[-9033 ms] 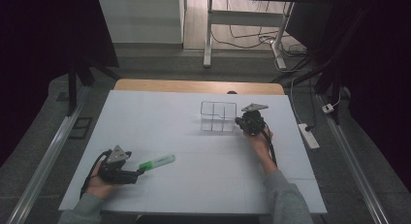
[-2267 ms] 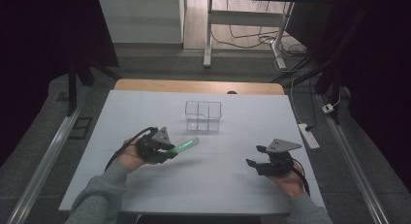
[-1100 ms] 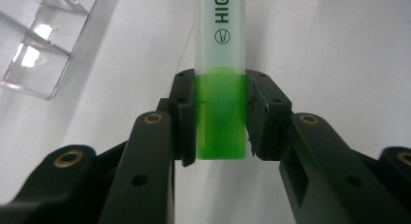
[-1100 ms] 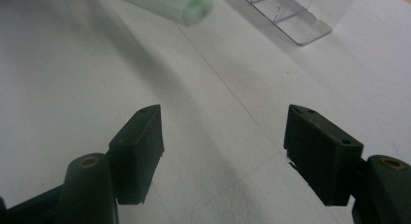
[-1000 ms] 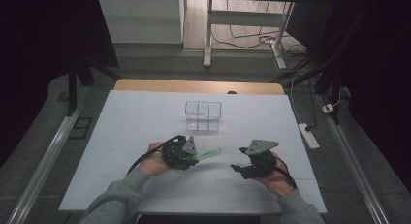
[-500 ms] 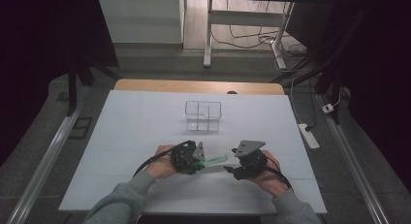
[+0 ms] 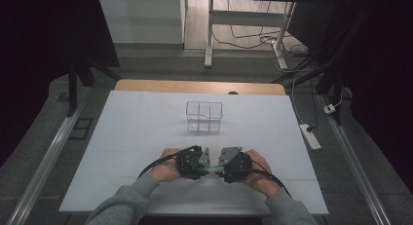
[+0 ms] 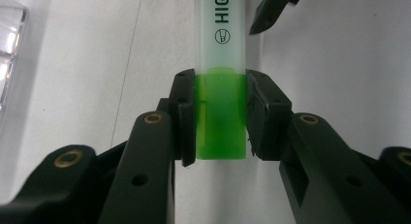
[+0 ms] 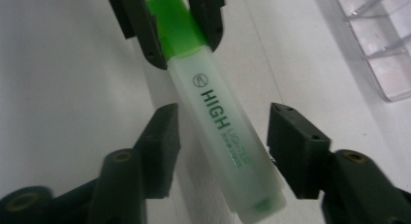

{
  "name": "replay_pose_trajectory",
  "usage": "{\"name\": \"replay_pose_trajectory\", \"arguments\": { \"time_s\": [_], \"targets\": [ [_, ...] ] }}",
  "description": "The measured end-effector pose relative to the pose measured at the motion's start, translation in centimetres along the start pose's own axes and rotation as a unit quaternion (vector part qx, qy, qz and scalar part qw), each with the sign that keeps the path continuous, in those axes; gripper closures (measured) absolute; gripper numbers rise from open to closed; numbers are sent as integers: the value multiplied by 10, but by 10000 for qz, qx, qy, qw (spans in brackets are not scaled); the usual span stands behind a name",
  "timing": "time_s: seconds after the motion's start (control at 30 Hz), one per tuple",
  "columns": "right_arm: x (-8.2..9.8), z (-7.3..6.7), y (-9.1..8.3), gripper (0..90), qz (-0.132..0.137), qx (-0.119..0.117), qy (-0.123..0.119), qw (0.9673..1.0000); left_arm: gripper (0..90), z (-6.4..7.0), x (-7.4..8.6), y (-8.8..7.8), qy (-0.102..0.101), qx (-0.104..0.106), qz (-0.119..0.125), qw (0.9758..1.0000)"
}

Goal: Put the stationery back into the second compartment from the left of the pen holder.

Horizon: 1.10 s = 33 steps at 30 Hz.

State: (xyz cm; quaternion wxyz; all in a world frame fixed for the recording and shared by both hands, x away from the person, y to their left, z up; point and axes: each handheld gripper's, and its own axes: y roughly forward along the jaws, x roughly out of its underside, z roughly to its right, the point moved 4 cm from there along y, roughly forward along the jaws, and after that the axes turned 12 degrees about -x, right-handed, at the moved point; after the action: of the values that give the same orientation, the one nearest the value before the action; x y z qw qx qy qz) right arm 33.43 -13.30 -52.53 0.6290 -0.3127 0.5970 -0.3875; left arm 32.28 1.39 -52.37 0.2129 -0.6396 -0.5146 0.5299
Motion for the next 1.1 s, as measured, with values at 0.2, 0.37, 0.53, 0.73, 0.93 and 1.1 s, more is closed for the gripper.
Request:
{"name": "replay_pose_trajectory", "arguments": {
  "time_s": [0.2, 0.37, 0.53, 0.73, 0.93, 1.1],
  "targets": [
    [0, -4, 4, 563, -272, 124, -330, 9990, 668, 2, 0, -2, 11, 6, 93, 10000],
    [0, -6, 6, 623, -260, 67, -481, 9985, 648, -5, 1, -10, -105, -30, 316, 9994],
    [-2, -5, 3, 654, -82, 115, -501, 9986, 556, -15, 4, -15, -647, -240, 588, 9959],
    [-1, 0, -4, 655, 209, 243, -281, 9991, 385, -26, 11, -19, -1237, -300, 796, 9887],
    [0, 5, -9, 655, 465, 370, -18, 9982, 303, -33, 23, -22, -1773, -270, 850, 9801],
    [1, 9, -14, 654, 664, 506, 144, 9964, 282, -35, 35, -22, -2047, -281, 833, 9749]
  ]
}}
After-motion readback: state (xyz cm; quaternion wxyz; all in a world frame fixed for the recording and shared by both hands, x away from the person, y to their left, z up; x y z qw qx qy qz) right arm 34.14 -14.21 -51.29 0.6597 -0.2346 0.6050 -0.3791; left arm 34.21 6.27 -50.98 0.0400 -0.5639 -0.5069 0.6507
